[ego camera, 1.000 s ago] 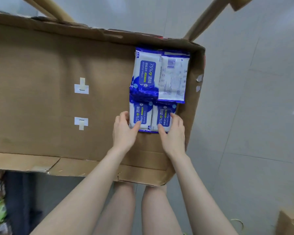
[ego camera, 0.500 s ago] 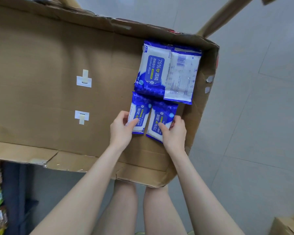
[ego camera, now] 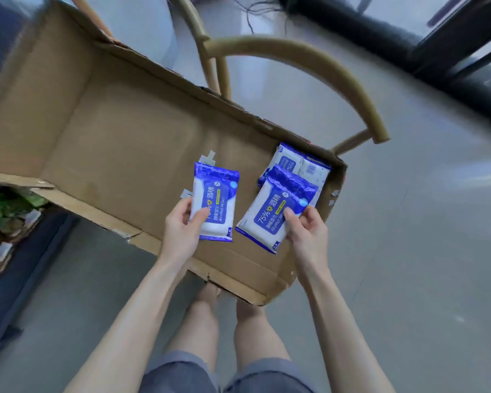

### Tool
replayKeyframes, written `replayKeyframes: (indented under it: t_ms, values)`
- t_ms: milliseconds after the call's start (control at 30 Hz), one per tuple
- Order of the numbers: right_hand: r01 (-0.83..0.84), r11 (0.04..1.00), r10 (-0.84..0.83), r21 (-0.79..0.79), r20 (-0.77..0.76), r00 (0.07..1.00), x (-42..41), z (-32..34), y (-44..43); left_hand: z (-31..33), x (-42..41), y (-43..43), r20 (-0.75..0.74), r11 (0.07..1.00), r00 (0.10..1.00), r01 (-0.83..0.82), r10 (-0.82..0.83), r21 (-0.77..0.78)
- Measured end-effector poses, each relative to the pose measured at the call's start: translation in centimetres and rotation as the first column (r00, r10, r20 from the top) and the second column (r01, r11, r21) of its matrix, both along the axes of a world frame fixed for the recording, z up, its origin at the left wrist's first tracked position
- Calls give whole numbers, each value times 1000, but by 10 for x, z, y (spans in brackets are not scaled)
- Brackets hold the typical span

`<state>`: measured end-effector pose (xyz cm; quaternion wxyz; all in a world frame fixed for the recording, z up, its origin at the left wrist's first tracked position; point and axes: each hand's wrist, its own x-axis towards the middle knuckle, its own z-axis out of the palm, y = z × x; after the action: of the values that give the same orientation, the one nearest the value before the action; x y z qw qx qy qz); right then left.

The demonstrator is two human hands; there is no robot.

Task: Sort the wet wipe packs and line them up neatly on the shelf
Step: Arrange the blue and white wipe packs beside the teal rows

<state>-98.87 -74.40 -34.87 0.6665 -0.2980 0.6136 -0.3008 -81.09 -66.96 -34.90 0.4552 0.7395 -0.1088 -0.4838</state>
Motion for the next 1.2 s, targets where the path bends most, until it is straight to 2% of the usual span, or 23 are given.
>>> replayKeyframes:
  t_ms: [133,200,333,567,633,733,867,967,1067,1200]
  values:
    - [-115,991,121,-69,84,989,38,55,10,61,33,36,-45,989,994,-101,96,-106]
    - [-178,979,188,-97,105,977,65,80,20,89,53,61,-29,966,980,-200,198,-165]
    - [-280,947,304,-156,159,939,127,121,56,134,97,119,-17,868,897,-431,441,-246]
    - [-369,899,430,-235,317,846,248,170,176,185,193,263,-52,710,775,-602,630,-364]
    - [-398,883,464,-248,350,813,283,179,206,195,217,296,-60,683,757,-618,651,-388]
    - [-461,833,549,-304,359,755,343,199,251,218,258,349,3,642,725,-609,689,-465]
    - [-520,774,631,-362,369,682,407,230,288,249,306,394,74,566,627,-639,776,-520]
    - [-562,726,686,-397,367,628,453,251,308,272,343,419,161,553,574,-615,803,-563]
    - [-572,698,715,-430,379,587,501,271,324,294,385,441,182,512,516,-622,837,-593]
    - [-565,630,767,-533,316,558,561,296,335,320,442,462,288,551,485,-582,825,-598]
